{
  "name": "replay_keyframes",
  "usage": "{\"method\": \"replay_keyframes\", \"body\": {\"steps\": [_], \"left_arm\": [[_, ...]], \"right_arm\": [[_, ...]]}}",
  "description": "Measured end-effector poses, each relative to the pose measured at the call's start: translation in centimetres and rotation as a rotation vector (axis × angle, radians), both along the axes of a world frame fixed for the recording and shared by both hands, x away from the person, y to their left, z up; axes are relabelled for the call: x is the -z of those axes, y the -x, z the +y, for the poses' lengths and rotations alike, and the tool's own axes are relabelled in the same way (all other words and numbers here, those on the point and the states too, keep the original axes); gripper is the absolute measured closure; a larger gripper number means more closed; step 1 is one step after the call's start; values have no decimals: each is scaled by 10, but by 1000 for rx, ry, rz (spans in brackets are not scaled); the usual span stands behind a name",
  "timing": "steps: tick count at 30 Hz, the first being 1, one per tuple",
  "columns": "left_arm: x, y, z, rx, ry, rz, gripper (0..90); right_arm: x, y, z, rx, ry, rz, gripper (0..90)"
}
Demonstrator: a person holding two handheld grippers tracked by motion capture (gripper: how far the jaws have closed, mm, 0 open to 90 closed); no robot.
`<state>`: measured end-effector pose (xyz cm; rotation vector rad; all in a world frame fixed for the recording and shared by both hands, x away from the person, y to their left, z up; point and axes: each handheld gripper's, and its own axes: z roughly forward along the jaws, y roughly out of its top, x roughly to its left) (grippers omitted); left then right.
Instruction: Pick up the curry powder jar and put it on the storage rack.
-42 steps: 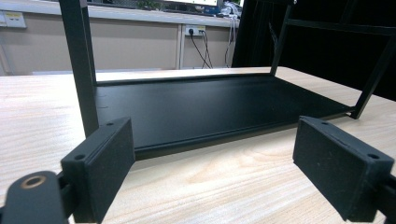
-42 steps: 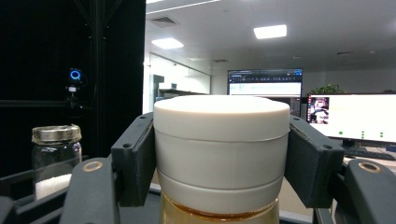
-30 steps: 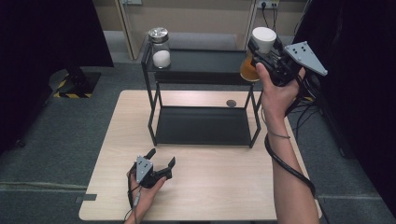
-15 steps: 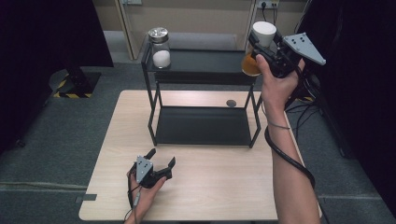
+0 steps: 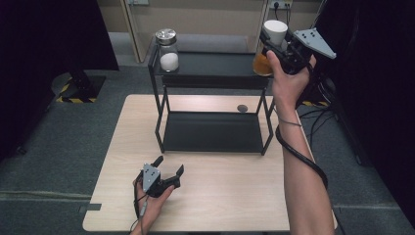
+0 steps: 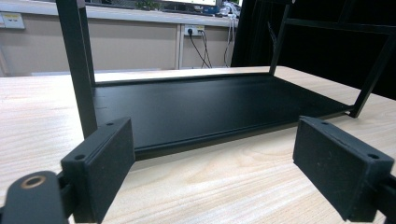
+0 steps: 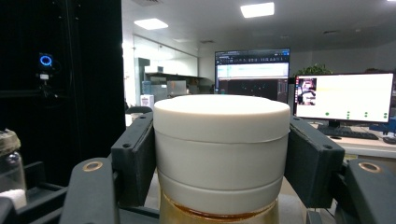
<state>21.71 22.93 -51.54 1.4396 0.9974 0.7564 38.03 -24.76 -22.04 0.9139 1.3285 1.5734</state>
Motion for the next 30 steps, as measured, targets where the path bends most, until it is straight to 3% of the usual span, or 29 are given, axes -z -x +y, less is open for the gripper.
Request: {"method": "replay_keyframes", "body": {"steps": [15,30], "left_arm": [[1,0,1,3,3,-3,123],[0,0,1,4,1,-1,123]], "right_arm": [[-5,-22,6,25,-6,61,339],[-6,-28,10,27,50,50,338]]}}
